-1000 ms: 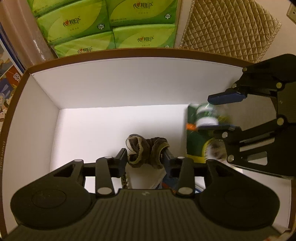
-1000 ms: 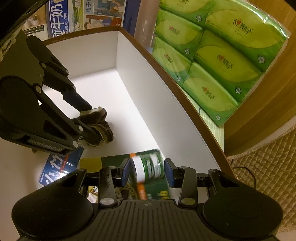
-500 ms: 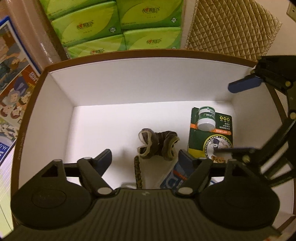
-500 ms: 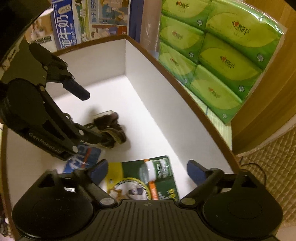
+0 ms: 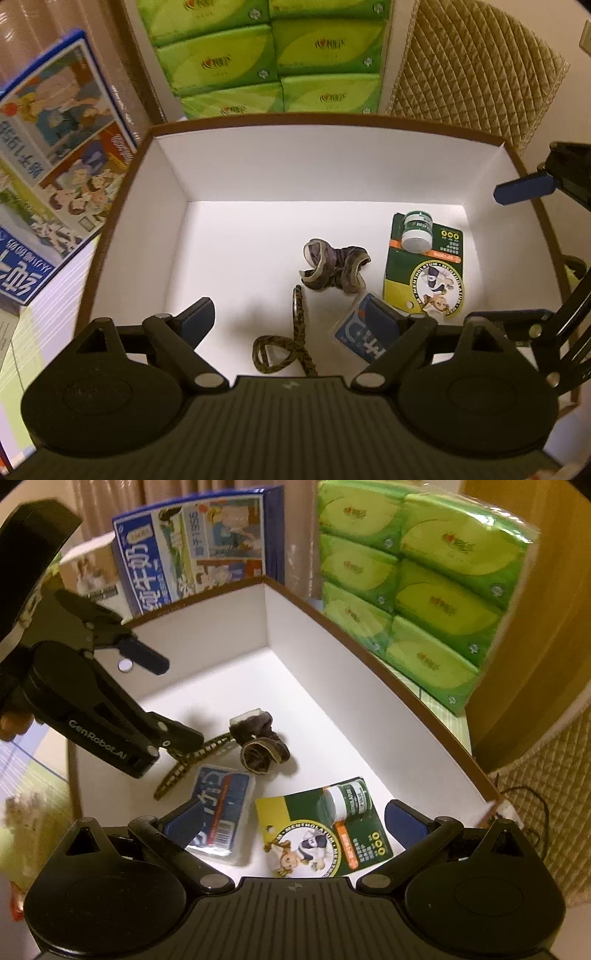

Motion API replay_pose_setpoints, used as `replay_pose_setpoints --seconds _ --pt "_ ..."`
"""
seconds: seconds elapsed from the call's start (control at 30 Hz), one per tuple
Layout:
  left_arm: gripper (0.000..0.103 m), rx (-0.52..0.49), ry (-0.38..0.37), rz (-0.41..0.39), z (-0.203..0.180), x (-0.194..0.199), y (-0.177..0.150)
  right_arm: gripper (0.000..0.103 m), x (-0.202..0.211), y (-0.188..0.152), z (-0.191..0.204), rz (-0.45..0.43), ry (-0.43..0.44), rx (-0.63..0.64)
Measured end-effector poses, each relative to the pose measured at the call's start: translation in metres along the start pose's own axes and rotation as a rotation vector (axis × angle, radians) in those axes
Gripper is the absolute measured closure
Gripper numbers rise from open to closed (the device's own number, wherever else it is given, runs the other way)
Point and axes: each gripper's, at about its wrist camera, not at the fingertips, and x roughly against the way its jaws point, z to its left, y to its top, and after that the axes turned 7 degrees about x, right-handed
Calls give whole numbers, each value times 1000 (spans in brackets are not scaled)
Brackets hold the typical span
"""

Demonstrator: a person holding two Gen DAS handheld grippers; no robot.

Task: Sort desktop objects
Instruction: 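Open both tools to drop the card and scrunchie into the box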

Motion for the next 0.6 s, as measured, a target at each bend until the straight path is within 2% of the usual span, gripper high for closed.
replay_pose_setpoints --seconds 0.6 --pt "15 46 22 -86 6 78 -29 2 65 -13 23 -113 -21 -89"
